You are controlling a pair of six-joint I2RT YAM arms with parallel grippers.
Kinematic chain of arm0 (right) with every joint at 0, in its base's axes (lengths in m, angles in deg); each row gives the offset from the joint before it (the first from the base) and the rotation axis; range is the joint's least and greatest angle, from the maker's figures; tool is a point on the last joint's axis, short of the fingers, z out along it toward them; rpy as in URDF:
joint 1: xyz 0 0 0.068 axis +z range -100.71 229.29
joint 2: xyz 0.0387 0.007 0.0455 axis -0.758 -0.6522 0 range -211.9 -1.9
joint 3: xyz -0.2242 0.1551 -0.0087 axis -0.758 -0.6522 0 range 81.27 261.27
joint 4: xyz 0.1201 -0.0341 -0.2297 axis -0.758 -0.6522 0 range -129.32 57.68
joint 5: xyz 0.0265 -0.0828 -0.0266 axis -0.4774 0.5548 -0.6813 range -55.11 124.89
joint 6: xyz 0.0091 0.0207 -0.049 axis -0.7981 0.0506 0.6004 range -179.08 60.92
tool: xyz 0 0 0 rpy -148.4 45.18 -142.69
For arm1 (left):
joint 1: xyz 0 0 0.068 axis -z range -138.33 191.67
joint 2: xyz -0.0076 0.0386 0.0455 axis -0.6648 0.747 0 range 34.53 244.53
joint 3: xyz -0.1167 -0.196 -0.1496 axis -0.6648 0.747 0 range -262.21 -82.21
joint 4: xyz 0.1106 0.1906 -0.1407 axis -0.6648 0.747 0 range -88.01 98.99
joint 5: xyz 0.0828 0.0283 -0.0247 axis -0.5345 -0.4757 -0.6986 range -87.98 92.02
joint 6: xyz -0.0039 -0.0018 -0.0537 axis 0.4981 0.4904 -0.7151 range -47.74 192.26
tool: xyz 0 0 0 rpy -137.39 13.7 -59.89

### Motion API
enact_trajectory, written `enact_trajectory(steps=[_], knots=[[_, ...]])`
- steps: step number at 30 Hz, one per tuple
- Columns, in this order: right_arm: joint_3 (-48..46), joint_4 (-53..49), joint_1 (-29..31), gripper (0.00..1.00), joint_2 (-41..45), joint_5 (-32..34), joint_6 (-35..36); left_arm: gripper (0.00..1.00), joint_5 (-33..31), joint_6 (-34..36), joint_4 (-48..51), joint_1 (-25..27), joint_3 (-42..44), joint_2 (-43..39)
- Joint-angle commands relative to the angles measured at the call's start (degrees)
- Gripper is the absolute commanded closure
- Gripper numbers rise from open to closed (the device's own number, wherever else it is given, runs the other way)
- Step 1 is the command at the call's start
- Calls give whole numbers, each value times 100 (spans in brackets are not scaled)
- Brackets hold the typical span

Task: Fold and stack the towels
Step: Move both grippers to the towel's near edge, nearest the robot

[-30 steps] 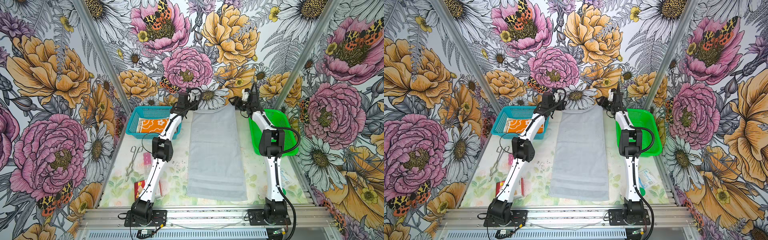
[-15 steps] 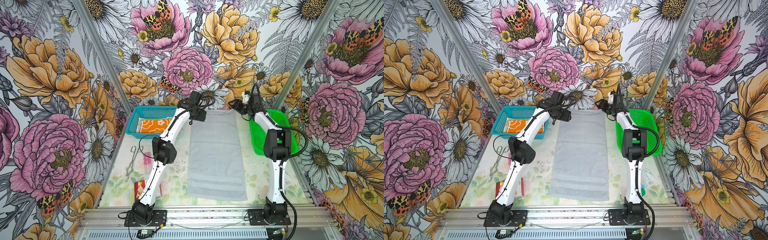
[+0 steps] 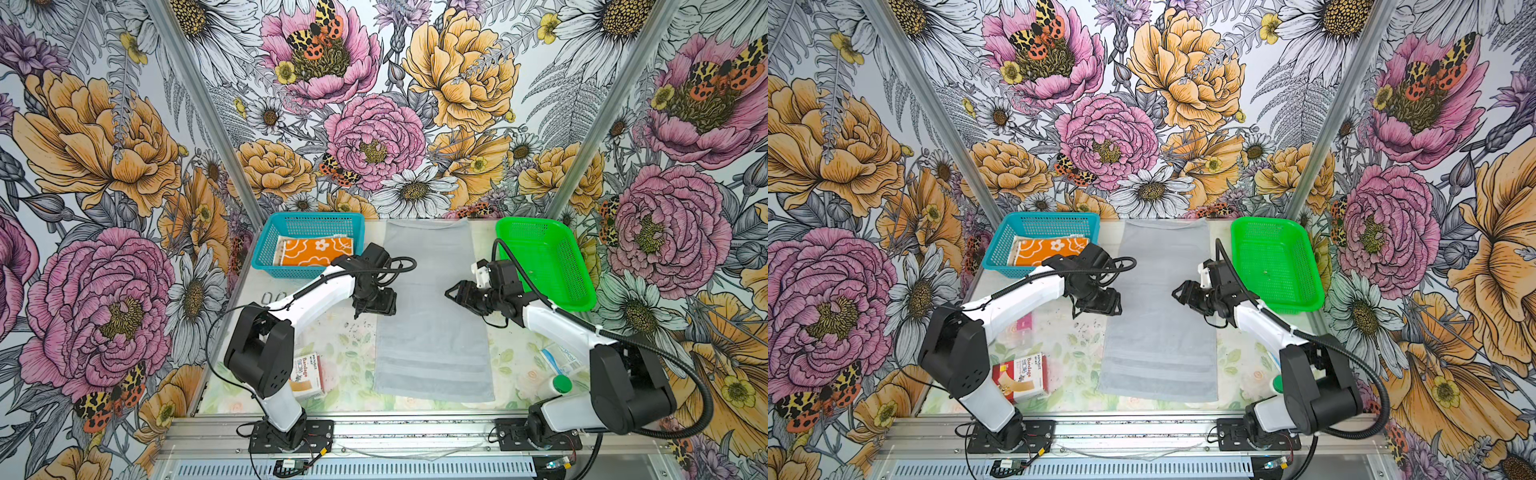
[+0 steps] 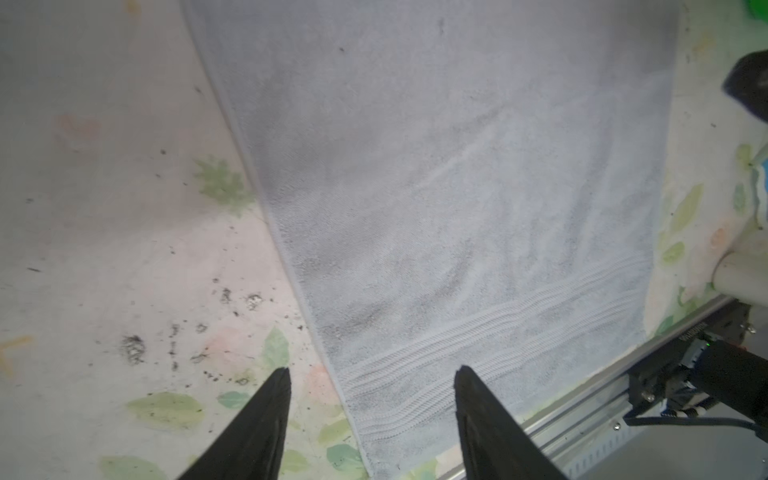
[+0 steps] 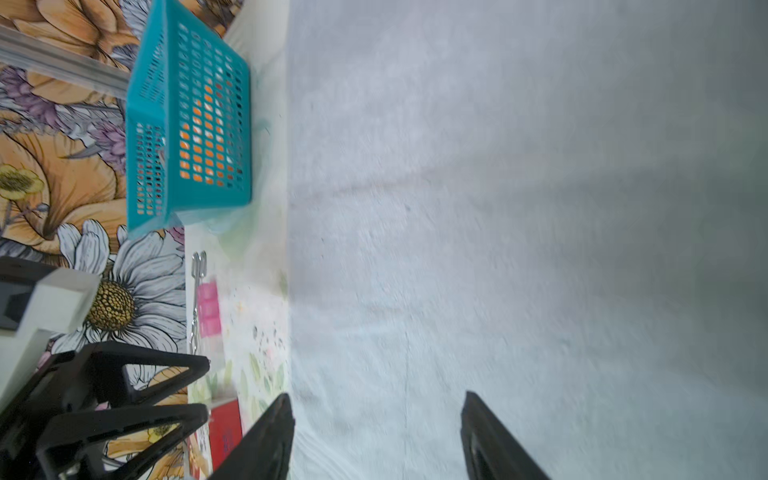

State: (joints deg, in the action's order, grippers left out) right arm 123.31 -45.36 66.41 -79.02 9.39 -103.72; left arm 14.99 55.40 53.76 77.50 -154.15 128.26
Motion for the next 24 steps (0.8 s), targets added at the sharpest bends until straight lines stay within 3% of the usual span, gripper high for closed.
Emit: enact_trajectory(steps=[1, 7, 15, 24], knots=[[-512, -117, 277, 35, 732, 341, -425, 36, 307, -922, -1313, 399, 863, -475], [-1272, -188, 707, 36, 1113, 464, -813, 37, 163, -1651, -2260, 767, 1972, -629], [-1811, -547, 1375, 36, 1545, 785, -1289, 36, -162, -2466, -2272, 1082, 3043, -1086], [-2292, -963, 2138, 36, 2070, 1022, -1912, 34, -439, -3814, -2259, 1802, 4456, -1973]])
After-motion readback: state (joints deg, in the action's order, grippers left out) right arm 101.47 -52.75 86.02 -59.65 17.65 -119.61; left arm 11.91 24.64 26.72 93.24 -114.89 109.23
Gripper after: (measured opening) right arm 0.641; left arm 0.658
